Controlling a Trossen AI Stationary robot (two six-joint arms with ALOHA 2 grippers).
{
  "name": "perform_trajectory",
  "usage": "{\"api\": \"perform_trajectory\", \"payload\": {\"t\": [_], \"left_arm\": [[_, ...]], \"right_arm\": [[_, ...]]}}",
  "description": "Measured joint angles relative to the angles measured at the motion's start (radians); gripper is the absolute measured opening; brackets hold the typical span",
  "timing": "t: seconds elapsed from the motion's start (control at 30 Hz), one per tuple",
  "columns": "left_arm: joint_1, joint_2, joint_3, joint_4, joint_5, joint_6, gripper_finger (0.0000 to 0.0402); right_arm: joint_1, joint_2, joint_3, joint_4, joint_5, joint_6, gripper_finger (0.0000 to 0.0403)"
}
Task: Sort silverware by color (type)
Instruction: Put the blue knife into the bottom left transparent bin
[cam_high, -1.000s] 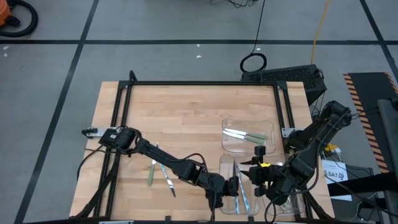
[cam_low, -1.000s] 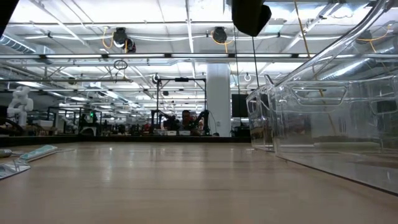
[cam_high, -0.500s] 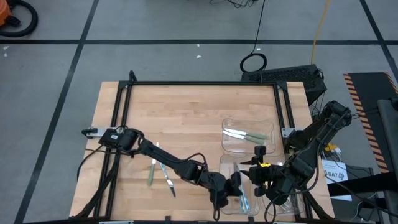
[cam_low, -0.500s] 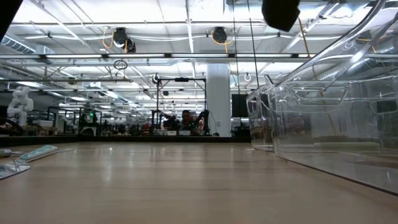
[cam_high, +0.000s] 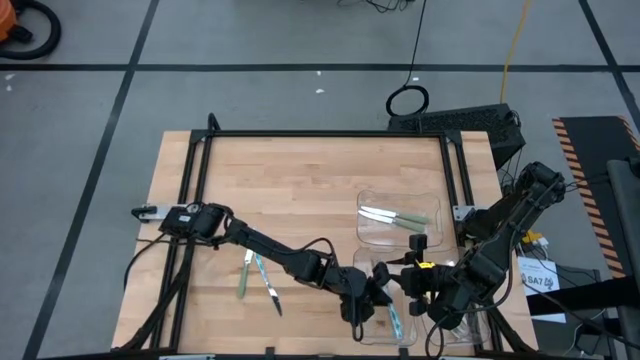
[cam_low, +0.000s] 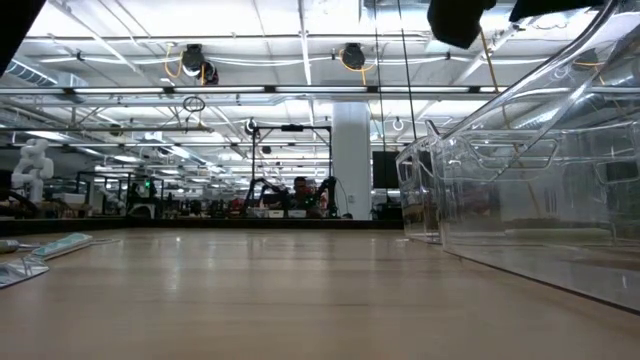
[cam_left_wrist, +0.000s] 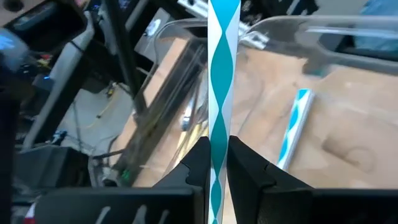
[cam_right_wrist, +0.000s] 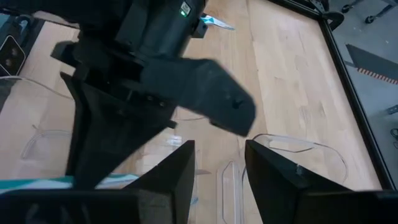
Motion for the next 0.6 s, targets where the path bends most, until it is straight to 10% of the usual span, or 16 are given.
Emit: {"api": "perform_trajectory", "payload": {"t": [0.6], "left_arm": [[0.019,0.002,0.0,-0.134,0.057,-0.05,0.0037]], "right_arm": [[0.0,0.0,0.0,0.0,0.0,0.0,0.0136]]}}
